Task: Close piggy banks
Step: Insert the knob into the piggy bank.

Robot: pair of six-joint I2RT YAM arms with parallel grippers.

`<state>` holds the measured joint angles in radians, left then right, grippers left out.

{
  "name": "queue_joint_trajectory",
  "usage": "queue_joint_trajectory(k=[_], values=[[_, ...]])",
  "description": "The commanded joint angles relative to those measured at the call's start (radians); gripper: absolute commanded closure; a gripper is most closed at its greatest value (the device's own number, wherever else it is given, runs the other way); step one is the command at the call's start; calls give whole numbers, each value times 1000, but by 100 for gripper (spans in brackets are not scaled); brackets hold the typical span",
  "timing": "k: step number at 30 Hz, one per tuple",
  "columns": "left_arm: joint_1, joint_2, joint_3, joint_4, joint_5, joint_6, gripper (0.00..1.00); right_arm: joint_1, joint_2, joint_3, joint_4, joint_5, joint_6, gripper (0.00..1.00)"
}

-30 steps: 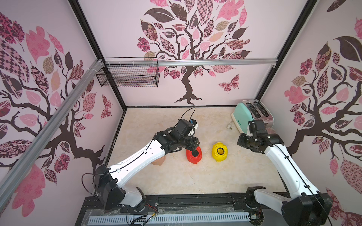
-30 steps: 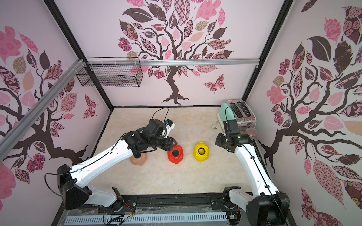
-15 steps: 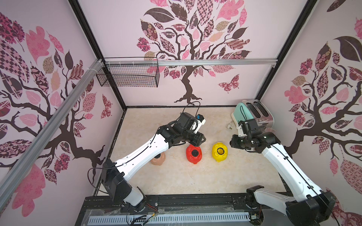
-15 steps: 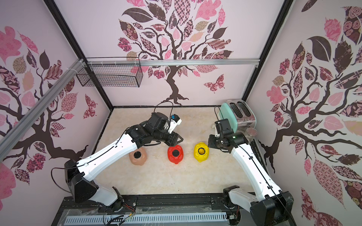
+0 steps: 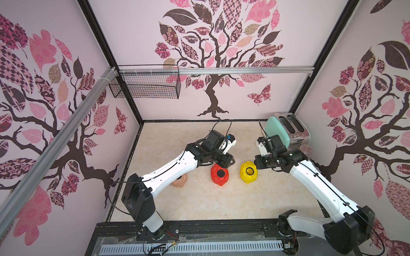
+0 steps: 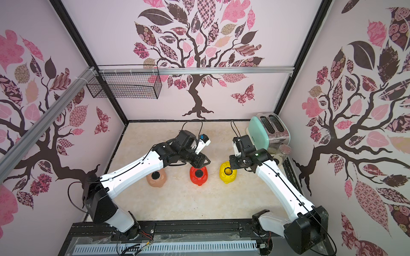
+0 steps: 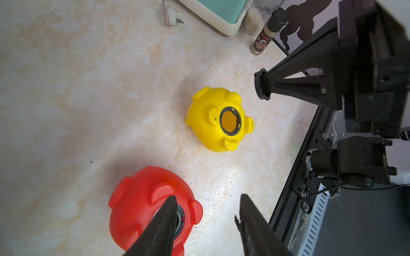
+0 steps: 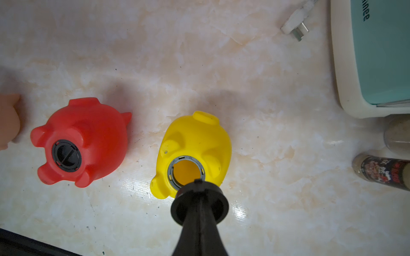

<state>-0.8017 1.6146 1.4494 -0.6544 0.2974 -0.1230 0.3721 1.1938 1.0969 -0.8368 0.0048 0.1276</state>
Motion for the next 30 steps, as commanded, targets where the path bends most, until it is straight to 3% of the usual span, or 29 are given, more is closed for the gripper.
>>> queue_joint_trajectory(k=[1, 11, 30], values=[[6, -1, -26, 28, 12, 33, 52, 4, -17, -18, 25, 11, -101, 100], [25, -6, -78, 70, 71, 53, 52, 5, -94, -121, 77, -76, -224, 100], [48, 9, -92, 64, 100, 69, 52, 9, 30, -95, 88, -123, -411, 100]])
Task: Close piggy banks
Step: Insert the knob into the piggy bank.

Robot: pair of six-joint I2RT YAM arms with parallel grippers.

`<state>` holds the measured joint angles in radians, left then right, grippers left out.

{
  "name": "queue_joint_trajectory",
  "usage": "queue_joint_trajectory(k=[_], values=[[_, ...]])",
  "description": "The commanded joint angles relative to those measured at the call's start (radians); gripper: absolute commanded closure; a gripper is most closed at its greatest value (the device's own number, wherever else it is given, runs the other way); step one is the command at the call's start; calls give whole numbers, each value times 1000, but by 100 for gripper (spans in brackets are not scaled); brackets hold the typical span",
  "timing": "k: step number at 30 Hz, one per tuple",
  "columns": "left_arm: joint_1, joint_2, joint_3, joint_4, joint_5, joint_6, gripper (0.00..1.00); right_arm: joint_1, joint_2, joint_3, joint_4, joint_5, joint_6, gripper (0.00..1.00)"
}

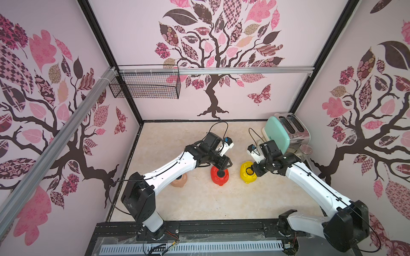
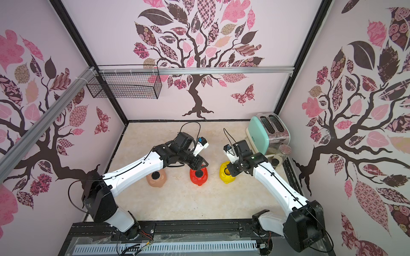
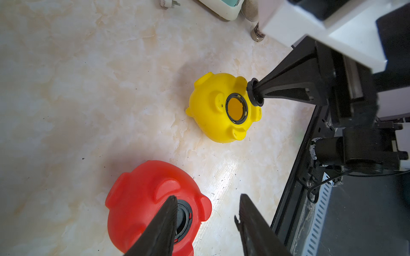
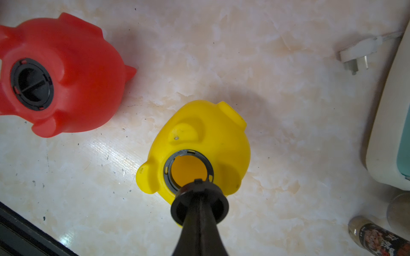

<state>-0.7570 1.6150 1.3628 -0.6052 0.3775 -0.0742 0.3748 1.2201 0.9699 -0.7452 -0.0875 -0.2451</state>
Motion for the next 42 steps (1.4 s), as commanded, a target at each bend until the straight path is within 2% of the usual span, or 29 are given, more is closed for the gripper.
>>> queue_joint_trajectory(k=[1, 11, 22, 42], values=[[2, 8, -8, 15, 21, 20, 52, 7, 4, 28, -1, -34, -47, 100], [4, -2, -13, 12, 20, 20, 52, 38, 46, 46, -44, -45, -157, 100], [4, -2, -18, 9, 24, 25, 52, 42, 71, 39, -33, 28, -187, 100], [5, 1, -16, 5, 29, 28, 52, 70, 151, 80, -55, 61, -223, 100]])
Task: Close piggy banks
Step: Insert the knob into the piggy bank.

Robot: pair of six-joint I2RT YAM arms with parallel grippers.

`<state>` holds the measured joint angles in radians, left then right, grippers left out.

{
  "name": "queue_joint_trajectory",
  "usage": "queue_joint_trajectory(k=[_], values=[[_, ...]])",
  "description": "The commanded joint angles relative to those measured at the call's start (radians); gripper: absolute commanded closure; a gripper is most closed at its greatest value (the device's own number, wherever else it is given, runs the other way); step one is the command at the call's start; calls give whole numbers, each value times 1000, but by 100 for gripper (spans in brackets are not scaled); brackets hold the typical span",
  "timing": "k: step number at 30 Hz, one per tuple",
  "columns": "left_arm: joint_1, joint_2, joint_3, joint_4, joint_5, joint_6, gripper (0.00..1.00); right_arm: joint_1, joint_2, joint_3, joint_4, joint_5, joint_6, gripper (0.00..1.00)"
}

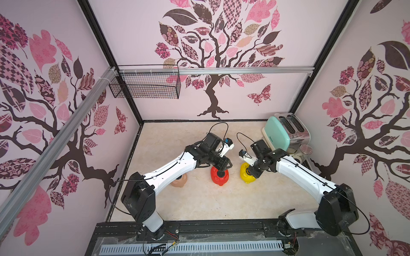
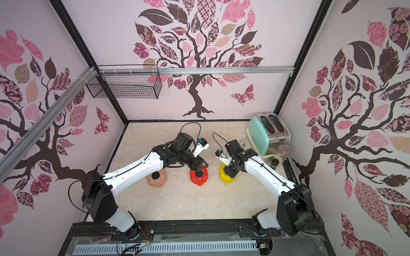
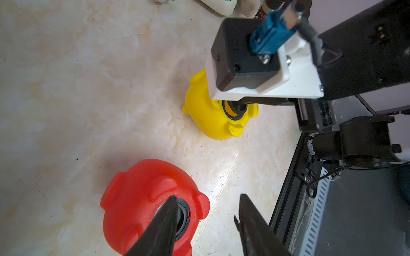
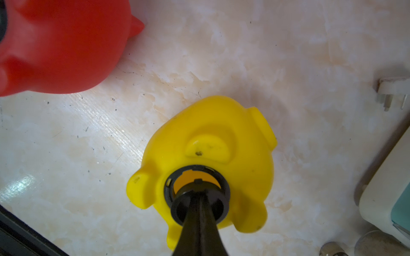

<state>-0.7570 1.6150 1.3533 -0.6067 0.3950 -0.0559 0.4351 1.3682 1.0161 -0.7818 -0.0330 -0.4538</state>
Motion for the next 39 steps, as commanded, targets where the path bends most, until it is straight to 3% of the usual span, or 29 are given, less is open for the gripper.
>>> queue_joint_trajectory(k=[1, 39], values=[[7, 2, -6, 8, 12, 10, 52, 11, 4, 33, -19, 6, -14, 100], [7, 24, 3, -10, 1, 19, 53, 45, 63, 22, -16, 58, -56, 100]])
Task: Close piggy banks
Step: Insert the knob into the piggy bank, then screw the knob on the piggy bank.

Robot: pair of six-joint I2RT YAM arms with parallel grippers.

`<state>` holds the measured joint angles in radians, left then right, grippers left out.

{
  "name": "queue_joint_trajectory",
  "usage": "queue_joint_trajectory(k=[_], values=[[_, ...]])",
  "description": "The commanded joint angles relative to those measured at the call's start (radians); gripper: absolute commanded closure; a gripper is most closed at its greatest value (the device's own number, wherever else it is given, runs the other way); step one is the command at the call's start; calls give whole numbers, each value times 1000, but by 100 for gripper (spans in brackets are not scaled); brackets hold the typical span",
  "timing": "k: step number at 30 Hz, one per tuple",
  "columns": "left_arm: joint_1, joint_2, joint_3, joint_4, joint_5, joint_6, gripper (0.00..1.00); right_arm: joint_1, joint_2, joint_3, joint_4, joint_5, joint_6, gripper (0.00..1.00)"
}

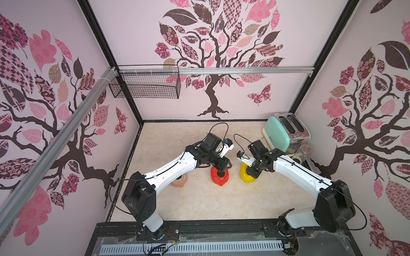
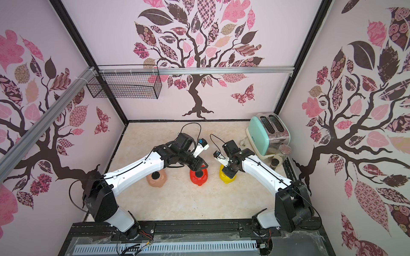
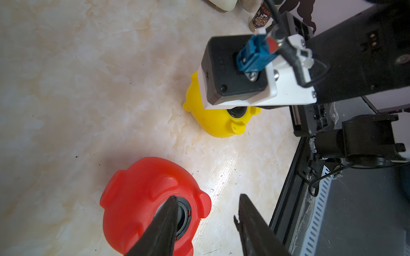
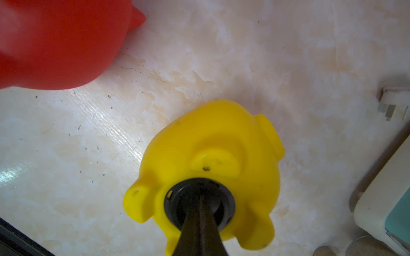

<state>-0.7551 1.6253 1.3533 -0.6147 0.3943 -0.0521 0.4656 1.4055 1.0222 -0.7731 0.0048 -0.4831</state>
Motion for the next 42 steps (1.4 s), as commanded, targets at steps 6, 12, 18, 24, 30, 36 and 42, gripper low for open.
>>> queue_joint_trajectory(k=[6, 12, 18, 24, 30, 36, 42], values=[[4, 8, -2, -2, 4, 16, 53, 18, 33, 20, -27, 23, -35, 100], [5, 13, 1, 0, 8, 15, 53, 18, 41, 42, -42, 34, -71, 100], [5, 14, 3, -5, 5, 17, 53, 21, 59, 45, -47, 32, -95, 100], [5, 15, 4, -4, 7, 18, 53, 26, 64, 48, -50, 47, -127, 100], [5, 17, 3, -6, 8, 21, 53, 30, 88, 64, -59, 78, -167, 100], [5, 23, 6, -7, 12, 21, 53, 31, 103, 78, -59, 67, -201, 100], [4, 24, 7, -8, 12, 21, 53, 31, 105, 68, -64, 67, -230, 100]])
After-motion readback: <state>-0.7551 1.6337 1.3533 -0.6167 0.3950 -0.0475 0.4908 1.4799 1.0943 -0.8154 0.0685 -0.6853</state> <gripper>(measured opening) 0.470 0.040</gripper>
